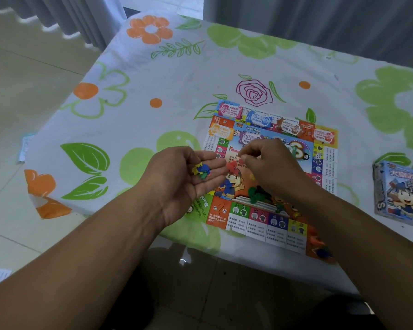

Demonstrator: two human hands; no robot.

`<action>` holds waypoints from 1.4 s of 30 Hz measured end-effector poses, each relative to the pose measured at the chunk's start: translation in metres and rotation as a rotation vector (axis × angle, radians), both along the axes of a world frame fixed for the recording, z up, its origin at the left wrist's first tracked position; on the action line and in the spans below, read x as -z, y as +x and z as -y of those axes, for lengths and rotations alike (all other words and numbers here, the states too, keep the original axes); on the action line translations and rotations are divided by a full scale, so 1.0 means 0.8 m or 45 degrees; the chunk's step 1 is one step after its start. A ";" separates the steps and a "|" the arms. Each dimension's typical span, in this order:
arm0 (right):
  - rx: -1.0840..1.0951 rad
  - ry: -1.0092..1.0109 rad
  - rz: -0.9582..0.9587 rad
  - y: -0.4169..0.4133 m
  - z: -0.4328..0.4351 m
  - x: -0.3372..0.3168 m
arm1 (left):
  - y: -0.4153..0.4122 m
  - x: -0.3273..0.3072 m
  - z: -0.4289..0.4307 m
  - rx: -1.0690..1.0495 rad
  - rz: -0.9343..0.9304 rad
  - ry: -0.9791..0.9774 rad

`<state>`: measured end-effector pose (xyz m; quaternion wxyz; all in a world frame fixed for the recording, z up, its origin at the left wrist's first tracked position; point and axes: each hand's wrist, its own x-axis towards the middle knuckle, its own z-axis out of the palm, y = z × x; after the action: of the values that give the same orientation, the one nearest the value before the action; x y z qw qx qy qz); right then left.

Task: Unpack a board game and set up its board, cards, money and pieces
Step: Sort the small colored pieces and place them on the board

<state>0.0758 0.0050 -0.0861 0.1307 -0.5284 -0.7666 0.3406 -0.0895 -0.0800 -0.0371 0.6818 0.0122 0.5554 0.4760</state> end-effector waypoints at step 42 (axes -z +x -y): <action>0.019 -0.558 -0.636 -0.003 0.031 -0.053 | 0.008 0.000 0.000 0.064 0.036 0.042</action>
<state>0.0738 -0.0198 -0.0434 0.2005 -0.4497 -0.6155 0.6154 -0.0831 -0.0803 -0.0374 0.7009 0.0309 0.5373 0.4681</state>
